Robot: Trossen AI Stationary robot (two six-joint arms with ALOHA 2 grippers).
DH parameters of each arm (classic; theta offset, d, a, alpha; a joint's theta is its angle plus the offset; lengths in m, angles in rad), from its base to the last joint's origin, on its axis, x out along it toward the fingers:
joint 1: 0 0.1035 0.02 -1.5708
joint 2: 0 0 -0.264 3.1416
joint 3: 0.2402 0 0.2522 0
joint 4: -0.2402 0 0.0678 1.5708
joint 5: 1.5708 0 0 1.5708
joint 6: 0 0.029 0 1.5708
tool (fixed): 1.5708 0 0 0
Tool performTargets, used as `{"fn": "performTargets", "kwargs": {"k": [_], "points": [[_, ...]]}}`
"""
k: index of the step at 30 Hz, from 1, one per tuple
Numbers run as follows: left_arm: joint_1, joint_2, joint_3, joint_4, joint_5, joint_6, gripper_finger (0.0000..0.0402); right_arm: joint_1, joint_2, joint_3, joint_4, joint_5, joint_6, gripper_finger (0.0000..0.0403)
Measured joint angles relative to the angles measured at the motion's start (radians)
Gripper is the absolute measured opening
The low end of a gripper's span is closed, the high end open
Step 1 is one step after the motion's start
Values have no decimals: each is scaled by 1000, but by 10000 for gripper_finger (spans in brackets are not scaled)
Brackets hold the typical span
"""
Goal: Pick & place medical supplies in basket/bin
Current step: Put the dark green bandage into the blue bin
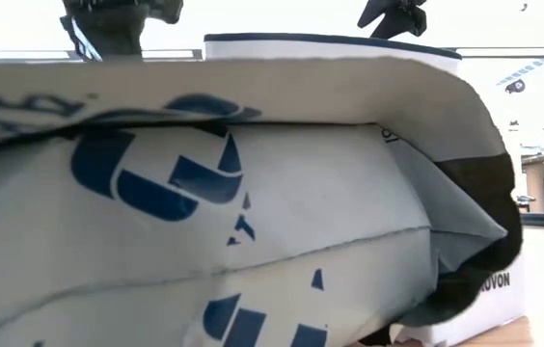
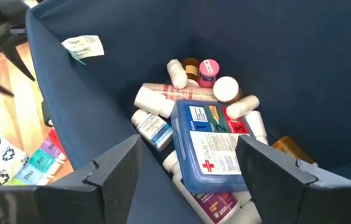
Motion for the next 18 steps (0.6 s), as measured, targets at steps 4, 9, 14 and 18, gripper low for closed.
{"fn": "performTargets", "kwargs": {"k": [4,9,14,18], "points": [[1,57,0,7,-14,158,223,0,0,-5,-2,0,28,249],[3,137,-2,18,-15,291,269,0,0,-11,-8,-1,58,250],[19,217,-4,25,-9,365,277,0,0,-14,-8,-1,91,247],[39,254,-4,44,31,387,278,0,0,-15,-7,-2,109,249]]}}
